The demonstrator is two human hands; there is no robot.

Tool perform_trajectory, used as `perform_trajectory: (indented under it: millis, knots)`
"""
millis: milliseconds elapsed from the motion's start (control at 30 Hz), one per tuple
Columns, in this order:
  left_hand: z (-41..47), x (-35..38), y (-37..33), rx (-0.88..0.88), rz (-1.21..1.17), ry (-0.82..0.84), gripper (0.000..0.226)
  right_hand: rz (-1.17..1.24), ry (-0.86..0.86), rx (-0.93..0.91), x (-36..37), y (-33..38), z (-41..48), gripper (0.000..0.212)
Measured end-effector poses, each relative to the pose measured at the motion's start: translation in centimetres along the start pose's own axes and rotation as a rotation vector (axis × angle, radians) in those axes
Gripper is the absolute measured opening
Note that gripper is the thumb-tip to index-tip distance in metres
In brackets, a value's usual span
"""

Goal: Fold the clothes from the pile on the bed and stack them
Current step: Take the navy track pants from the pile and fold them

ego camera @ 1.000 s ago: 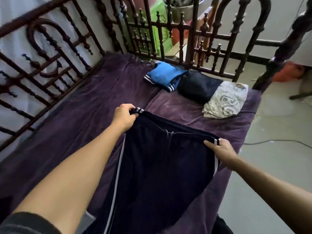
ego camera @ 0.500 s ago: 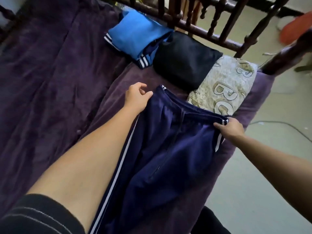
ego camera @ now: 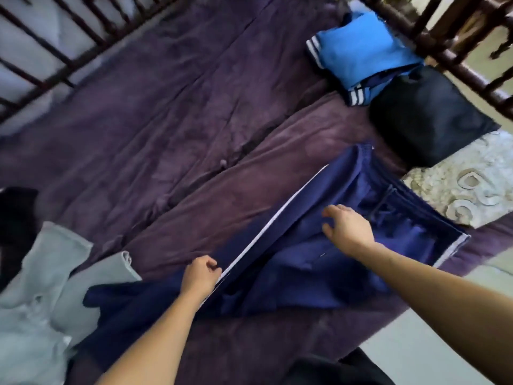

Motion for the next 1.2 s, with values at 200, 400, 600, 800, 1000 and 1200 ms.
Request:
perform_trajectory:
  millis: [200, 400, 600, 800, 1000, 1200]
  knots:
    - [0.9, 0.9, 16.1, -0.137, 0.32, -0.063, 0.056, -0.132, 0.246, -0.349, 9.7, 11.8, 1.7, 0.027]
    - [4.0, 3.5, 25.5, -0.15, 0.492, -0.15, 0.086, -0.365, 0.376, -0.459, 17.4, 17.4, 3.4, 0.046]
    - [7.9, 0.4, 30.0, -0.132, 0.29, -0.363, 0.026, -0.251, 0.137, -0.245, 17.6, 18.4, 5.0, 0.019]
    - [12.3, -9.5, 27.6, 0.07, -0.03, -0.588, 0.017, -0.247, 0.287, -0.385, 15.2, 21.7, 6.7, 0.042]
    - [18.3, -17.0, 23.0, 0.131, -0.004, -0.728, 0.02, -0.363, 0.285, -0.342, 18.1, 24.9, 9.4, 0.019]
    - [16.9, -15.0, 23.0, 0.034, -0.26, -0.857, 0.019, -0.197, 0.045, -0.373, 16.0, 28.1, 11.0, 0.018]
Point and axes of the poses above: each hand's wrist, its own z-axis towards the middle knuckle, its own x-axis out of the palm, y = z × x, the point moved 2 cm from there along z, towards the middle knuckle, and after that the axes turned 12 degrees about -x, right-handed, at the moved point
